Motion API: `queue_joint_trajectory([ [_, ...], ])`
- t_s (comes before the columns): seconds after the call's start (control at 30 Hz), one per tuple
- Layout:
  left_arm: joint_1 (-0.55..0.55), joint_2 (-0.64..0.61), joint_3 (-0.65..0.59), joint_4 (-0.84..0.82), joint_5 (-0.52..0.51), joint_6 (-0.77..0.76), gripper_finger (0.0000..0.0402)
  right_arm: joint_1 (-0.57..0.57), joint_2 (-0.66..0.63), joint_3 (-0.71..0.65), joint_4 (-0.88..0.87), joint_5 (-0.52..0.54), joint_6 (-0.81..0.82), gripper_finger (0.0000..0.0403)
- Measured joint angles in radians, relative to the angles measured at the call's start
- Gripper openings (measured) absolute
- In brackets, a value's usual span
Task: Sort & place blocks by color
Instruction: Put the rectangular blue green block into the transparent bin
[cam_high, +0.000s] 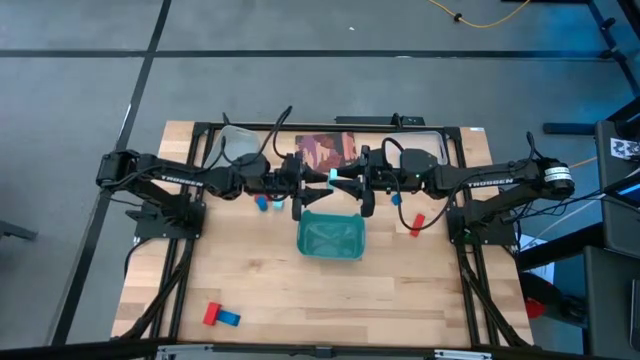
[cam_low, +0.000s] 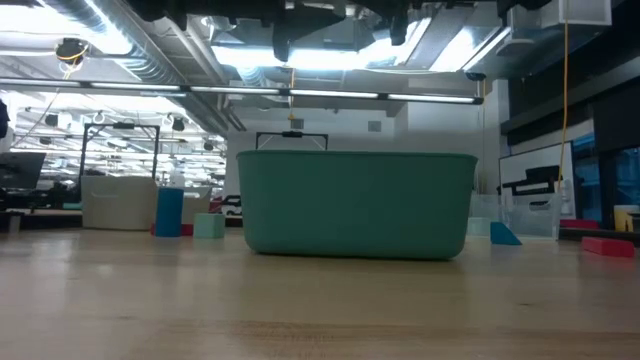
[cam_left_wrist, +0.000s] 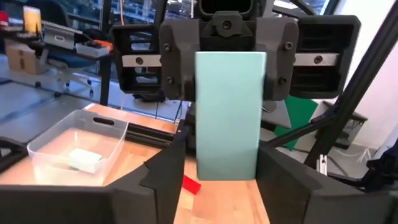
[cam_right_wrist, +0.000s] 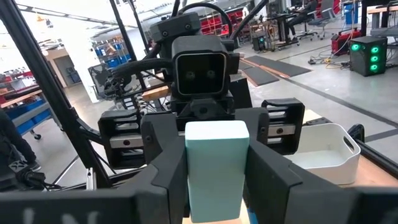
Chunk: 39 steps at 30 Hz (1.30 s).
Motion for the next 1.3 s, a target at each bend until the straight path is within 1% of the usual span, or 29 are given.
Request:
queue_joint_trajectory([
  [0.1, 0.010, 0.000, 0.000, -0.004, 0.015, -0.042, 0.0201, 0.000, 0.000, 0.000, 0.000, 0.000, 0.000, 0.0130],
  [0.3, 0.015, -0.002, 0.000, -0.013, 0.028, -0.047, 0.0231, 0.001, 0.000, 0.000, -0.001, -0.001, -0.001, 0.0130],
  [0.4, 0.023, -0.034, 0.000, -0.049, 0.034, -0.049, 0.0233, 0.001, -0.007, 0.000, -0.015, 0.000, -0.006, 0.0130],
  [0.5, 0.043, -0.094, 0.000, -0.153, 0.052, -0.049, 0.0234, -0.002, -0.041, 0.000, -0.087, 0.001, -0.047, 0.0130],
  [0.7, 0.075, -0.256, 0.001, -0.339, 0.052, -0.038, 0.0231, -0.033, -0.178, 0.000, -0.315, 0.027, -0.088, 0.0130],
  [0.8, 0.081, -0.331, 0.000, -0.428, 0.049, -0.019, 0.0231, -0.040, -0.269, 0.000, -0.473, 0.066, -0.095, 0.0130],
  [0.9, 0.081, -0.390, -0.005, -0.464, 0.033, -0.015, 0.0230, -0.040, -0.359, 0.000, -0.651, 0.126, -0.087, 0.0130],
  [1.0, 0.081, -0.450, -0.051, -0.454, 0.004, -0.016, 0.0230, -0.041, -0.447, 0.000, -0.814, 0.187, -0.073, 0.0130],
  [1.13, 0.074, -0.536, -0.175, -0.371, -0.055, -0.060, 0.0230, -0.041, -0.558, -0.003, -0.960, 0.260, -0.029, 0.0130],
  [1.23, 0.065, -0.606, -0.269, -0.284, -0.087, -0.096, 0.0230, -0.041, -0.643, -0.035, -0.956, 0.289, -0.027, 0.0130],
  [1.3, 0.064, -0.648, -0.312, -0.262, -0.108, -0.102, 0.0230, -0.041, -0.696, -0.079, -0.908, 0.290, -0.028, 0.0130],
])
